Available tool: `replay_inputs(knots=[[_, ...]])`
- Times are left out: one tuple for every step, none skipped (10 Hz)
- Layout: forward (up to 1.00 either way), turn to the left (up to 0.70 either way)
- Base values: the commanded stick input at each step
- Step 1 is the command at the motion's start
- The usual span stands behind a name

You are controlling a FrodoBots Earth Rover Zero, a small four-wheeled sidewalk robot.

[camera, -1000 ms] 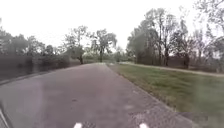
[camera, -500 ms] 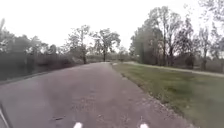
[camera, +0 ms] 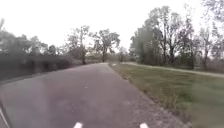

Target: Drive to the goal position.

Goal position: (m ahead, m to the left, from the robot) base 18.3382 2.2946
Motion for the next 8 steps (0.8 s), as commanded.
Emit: replay_inputs(knots=[[1.0, 0.02], [1.0, 0.0], [1.0, 0.0], [1.0, 0.0], [1.0, 0.03], [1.0, 0.15], [1.0, 0.26], [1.0, 0.38]])
